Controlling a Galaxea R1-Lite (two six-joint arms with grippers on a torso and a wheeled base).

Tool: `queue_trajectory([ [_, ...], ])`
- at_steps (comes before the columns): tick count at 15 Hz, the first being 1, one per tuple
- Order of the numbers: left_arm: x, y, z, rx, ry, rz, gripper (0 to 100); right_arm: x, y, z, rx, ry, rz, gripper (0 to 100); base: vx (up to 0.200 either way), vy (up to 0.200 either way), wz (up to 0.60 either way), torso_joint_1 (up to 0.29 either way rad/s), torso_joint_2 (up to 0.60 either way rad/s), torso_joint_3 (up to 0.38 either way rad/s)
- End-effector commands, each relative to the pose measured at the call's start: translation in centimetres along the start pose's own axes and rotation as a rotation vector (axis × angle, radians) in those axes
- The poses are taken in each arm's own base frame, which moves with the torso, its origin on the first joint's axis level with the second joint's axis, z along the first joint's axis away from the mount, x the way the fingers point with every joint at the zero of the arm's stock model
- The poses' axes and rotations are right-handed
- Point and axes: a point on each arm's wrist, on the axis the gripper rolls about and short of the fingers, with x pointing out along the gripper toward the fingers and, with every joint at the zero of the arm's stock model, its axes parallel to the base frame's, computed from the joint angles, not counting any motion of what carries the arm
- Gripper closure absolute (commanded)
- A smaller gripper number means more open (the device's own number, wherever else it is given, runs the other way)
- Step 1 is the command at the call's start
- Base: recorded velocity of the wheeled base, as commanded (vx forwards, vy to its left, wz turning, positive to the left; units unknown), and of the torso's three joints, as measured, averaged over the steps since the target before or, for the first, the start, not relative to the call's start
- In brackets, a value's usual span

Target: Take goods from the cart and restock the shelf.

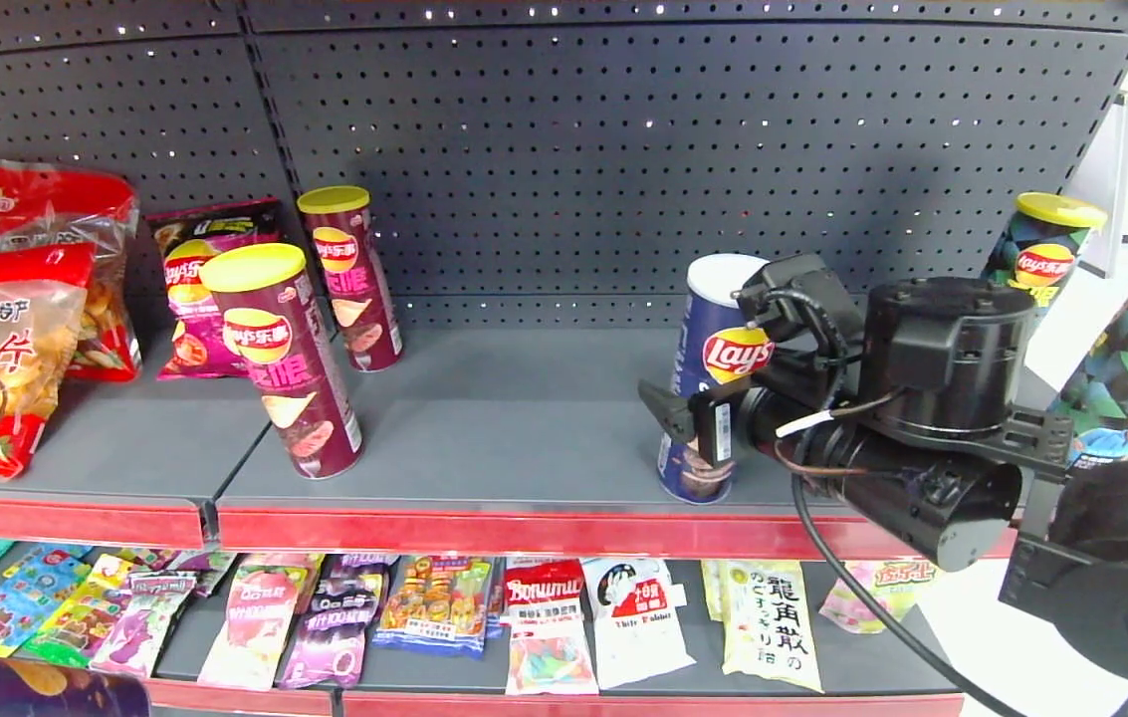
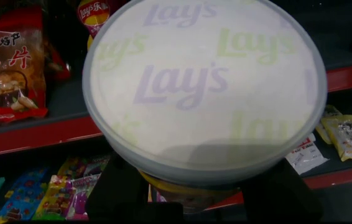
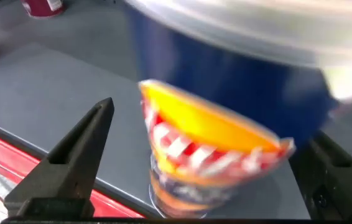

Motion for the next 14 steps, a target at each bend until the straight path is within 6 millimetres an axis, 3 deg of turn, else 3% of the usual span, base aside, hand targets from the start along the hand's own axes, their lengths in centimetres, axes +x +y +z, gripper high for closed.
queue_trajectory([
  [1, 0.0, 0.0, 0.0, 0.000, -0.001, 0.000, 100, -0.9, -0.2, 0.6, 0.009, -0.025, -0.002, 0, 0.000, 0.000, 0.00, 0.000, 0.00, 0.000],
  [7, 0.1, 0.0, 0.1, -0.001, 0.001, -0.022, 100, -5.7, -1.4, 0.5, 0.017, -0.055, 0.019, 0, 0.000, 0.000, 0.00, 0.000, 0.00, 0.000],
  [9, 0.2, -0.1, 0.3, -0.003, -0.006, -0.098, 100, -8.3, -1.2, 0.2, 0.016, -0.073, 0.072, 0, 0.000, 0.000, 0.00, 0.000, 0.00, 0.000],
  [12, 0.8, -0.1, 1.2, -0.011, -0.002, -0.217, 100, -12.1, -3.0, -2.2, 0.003, -0.062, 0.075, 0, 0.000, 0.000, 0.00, 0.000, 0.00, 0.000],
  [13, 0.9, -0.1, 1.2, -0.014, 0.003, -0.225, 100, -12.6, -3.2, -2.4, 0.000, -0.068, 0.073, 0, 0.000, 0.000, 0.00, 0.000, 0.00, 0.000],
  [14, 1.2, 0.0, 1.3, -0.017, 0.013, -0.234, 100, -14.4, -4.6, -2.2, -0.037, -0.117, 0.035, 0, 0.000, 0.000, 0.00, 0.000, 0.00, 0.000],
])
